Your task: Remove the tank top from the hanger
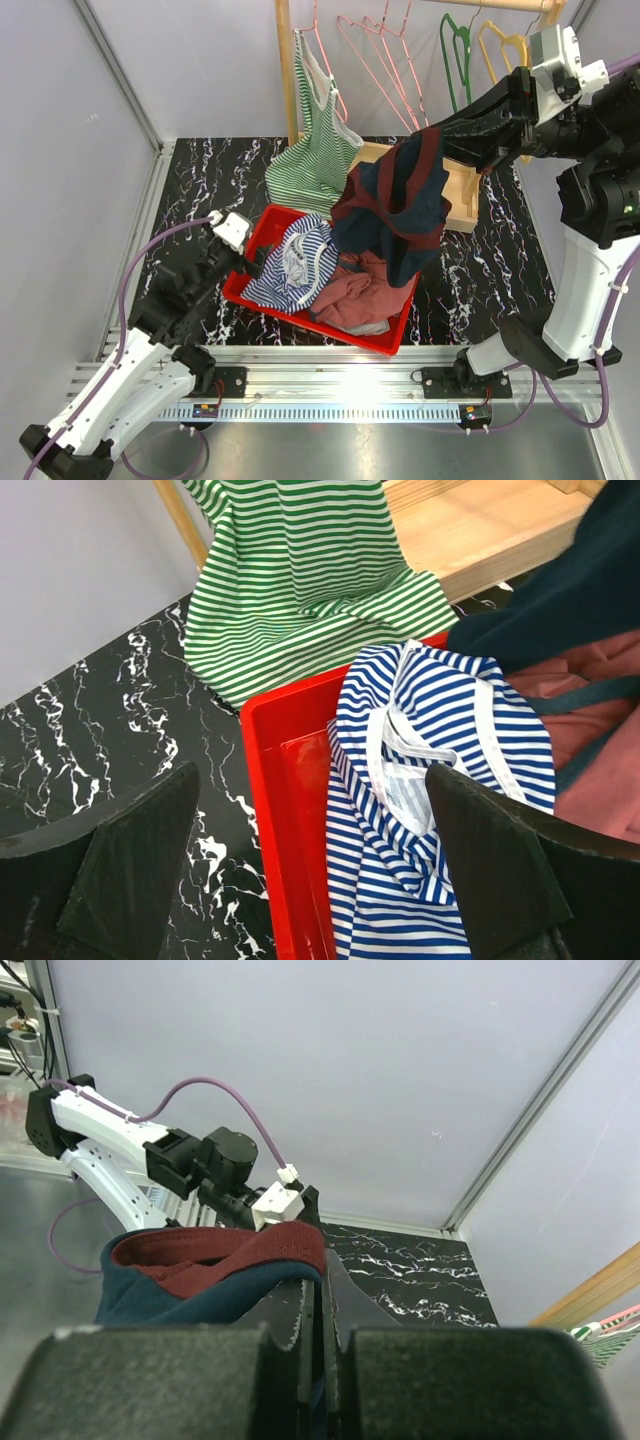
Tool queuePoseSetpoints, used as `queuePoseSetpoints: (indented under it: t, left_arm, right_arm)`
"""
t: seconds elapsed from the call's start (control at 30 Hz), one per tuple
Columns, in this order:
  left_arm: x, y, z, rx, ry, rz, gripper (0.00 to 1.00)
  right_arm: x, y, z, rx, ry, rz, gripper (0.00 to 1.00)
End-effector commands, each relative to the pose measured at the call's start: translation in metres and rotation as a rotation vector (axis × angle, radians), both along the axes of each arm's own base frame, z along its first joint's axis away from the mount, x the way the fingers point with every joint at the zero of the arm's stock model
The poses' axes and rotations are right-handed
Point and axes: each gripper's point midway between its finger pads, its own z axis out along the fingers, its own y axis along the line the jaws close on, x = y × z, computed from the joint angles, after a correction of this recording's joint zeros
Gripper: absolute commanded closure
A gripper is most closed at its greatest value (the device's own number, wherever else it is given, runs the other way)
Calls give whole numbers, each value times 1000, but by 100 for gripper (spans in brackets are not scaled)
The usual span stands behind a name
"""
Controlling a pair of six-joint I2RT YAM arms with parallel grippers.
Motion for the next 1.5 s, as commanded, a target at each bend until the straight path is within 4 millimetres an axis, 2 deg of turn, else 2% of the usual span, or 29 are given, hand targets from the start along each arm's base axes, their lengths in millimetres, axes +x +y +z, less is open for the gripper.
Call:
queuePoseSetpoints:
  t: [0.0, 0.07, 0.2, 0.27, 0.3, 0.37, 0.4, 0.47, 0.5, 0.57, 0.6, 0.67, 0.7, 0.73, 0.8, 0.83, 0.87, 0.9, 0.97, 1.0, 1.07, 1.1, 1.13, 1.17, 1.23, 1.33, 1.37, 1.43, 1.47]
  left_arm:
    - [9, 6, 11, -12, -60, 45, 1]
    - [9, 7, 12, -14, -62, 49, 1]
    - [6, 9, 17, -23, -80, 52, 1]
    - [6, 13, 19, -26, -90, 73, 1]
    - [5, 14, 20, -28, -96, 73, 1]
    - [4, 14, 21, -32, -105, 73, 1]
    - [3, 15, 22, -33, -110, 73, 1]
    - [3, 15, 23, -34, -113, 70, 1]
    - [3, 14, 24, -37, -115, 67, 1]
    - [2, 13, 24, -38, -114, 63, 1]
    - [2, 13, 23, -36, -113, 61, 1]
    - [2, 13, 24, -40, -116, 61, 1]
    - [1, 14, 26, -42, -120, 61, 1]
    - [1, 14, 26, -43, -122, 66, 1]
    - [2, 15, 26, -45, -122, 71, 1]
    - [2, 15, 26, -45, -123, 72, 1]
    - [2, 15, 26, -48, -122, 72, 1]
    - [2, 15, 26, -46, -122, 72, 1]
    - [2, 14, 26, -52, -122, 70, 1]
    - [3, 12, 26, -58, -117, 66, 1]
    - [4, 11, 30, -77, -116, 65, 1]
    - [6, 10, 29, -104, -93, 74, 1]
    - [6, 9, 37, -148, -81, 80, 1]
    - [7, 7, 39, -164, -69, 79, 1]
    - [8, -2, 44, -199, -41, 50, 1]
    - [6, -17, 66, -290, -26, -14, 1]
    - [4, -22, 80, -332, -26, -39, 1]
    - [10, -28, 91, -381, -14, -41, 1]
    - [10, -30, 109, -440, -10, -42, 1]
  right_arm:
    - [-37, -10, 27, 55, -71, -16, 100]
    - [-40, -12, 27, 61, -88, -46, 100]
    - [-18, -11, 9, 42, -36, -92, 100]
    - [-14, -9, 4, 40, -19, -85, 100]
    - [1, -5, -11, 24, 41, -83, 100]
    - [10, -1, -21, 18, 74, -60, 100]
    - [28, 3, -43, -2, 141, -57, 100]
    - [40, 7, -61, -7, 203, -46, 100]
    - [57, 11, -88, -27, 281, -49, 100]
    - [74, 12, -114, -51, 296, -88, 100]
    - [84, 14, -139, -77, 343, -99, 100]
    - [98, 11, -168, -127, 329, -154, 100]
    - [106, 11, -190, -164, 308, -172, 100]
    - [108, 10, -203, -190, 300, -185, 100]
    - [109, 8, -247, -289, 327, -213, 100]
    - [111, 5, -261, -344, 242, -220, 100]
    - [111, 0, -284, -416, 246, -256, 100]
    - [106, 1, -315, -482, 253, -242, 100]
    - [107, -5, -350, -585, 204, -260, 100]
    - [99, -6, -381, -641, 239, -238, 100]
    - [90, -2, -413, -728, 224, -197, 100]
    - [81, -3, -440, -778, 256, -169, 100]
    - [74, -1, -466, -837, 266, -151, 99]
    - [76, 3, -470, -852, 248, -149, 98]
    - [63, 4, -506, -935, 282, -110, 97]
    - [62, 3, -528, -993, 321, -116, 93]
    - [62, 3, -528, -1000, 325, -118, 88]
    - [63, 4, -523, -996, 327, -126, 84]
    - [64, 3, -519, -998, 322, -135, 81]
